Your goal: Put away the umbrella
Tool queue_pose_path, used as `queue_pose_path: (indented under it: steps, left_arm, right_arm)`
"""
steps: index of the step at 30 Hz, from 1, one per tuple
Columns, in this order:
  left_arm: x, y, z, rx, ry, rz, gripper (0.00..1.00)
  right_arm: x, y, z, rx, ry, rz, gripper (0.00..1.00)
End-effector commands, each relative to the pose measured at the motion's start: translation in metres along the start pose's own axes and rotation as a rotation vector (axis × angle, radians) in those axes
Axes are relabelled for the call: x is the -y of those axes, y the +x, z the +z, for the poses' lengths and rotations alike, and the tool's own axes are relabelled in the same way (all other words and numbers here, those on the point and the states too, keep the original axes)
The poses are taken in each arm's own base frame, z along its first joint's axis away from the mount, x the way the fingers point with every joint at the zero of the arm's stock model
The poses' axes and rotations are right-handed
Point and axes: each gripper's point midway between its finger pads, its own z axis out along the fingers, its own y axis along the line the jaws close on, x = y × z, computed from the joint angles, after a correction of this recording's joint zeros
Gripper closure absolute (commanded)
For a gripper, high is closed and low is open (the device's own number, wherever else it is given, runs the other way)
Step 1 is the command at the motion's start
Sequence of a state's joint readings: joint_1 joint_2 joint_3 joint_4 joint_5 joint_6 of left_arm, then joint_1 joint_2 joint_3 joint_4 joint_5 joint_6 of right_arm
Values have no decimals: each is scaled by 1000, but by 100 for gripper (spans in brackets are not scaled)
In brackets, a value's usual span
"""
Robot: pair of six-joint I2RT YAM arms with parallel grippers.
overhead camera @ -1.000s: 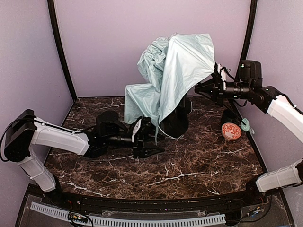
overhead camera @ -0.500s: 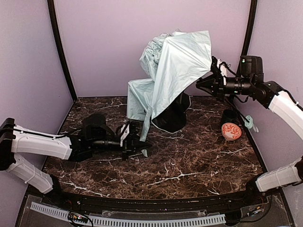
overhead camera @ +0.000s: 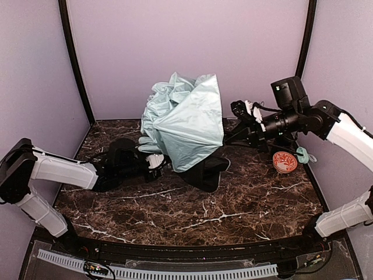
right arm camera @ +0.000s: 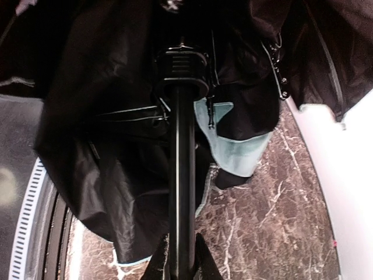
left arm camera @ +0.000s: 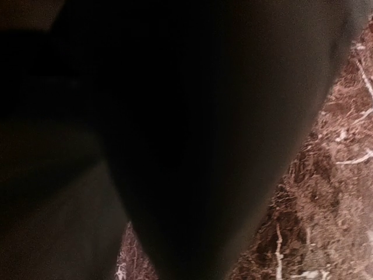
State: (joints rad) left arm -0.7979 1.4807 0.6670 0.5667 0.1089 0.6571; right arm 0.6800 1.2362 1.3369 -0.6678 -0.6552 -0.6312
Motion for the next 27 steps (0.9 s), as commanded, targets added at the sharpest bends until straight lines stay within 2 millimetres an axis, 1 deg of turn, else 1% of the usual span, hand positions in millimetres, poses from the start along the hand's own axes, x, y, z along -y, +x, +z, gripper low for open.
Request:
queue_pose_path:
  steps: [1,4,6,7,8,12,14,15,16,19,23,24,27]
  left_arm:
    - [-38,3,14,-2,-160,169,100]
    - [-49,9,28,-2,-212,230,100]
    - [-50,15,39,-4,-224,269,100]
    - [-51,17,43,-4,-234,288,100]
    - [-52,18,47,-2,-247,310,100]
    - [-59,24,55,11,-301,381,100]
    - [-55,29,61,8,-280,401,100]
    - [-51,33,65,5,-260,408,100]
    - [-46,36,69,3,-233,414,100]
    - [-27,45,79,12,-157,427,100]
    - [-16,56,88,-4,-122,501,100]
    - [-16,59,91,-15,-124,536,98]
    - [-12,81,98,-84,-122,657,91]
  right_arm:
    - [-16,8,8,-7,-48,9,100]
    - [-18,30,20,-42,-28,49,100]
    - [-21,38,25,-62,-19,46,100]
    - [-21,39,25,-67,-7,33,100]
    - [-25,48,29,-85,-5,27,100]
    - [-37,63,29,-70,31,-38,100]
    - [-39,71,27,-62,66,-60,100]
    - [-38,74,27,-52,93,-67,100]
    - [-39,81,29,-58,103,-63,100]
    - [-42,103,41,-88,133,-56,100]
    - [-41,125,54,-140,198,-118,100]
    - [-40,127,55,-148,208,-128,100]
    - [-40,135,58,-157,229,-138,100]
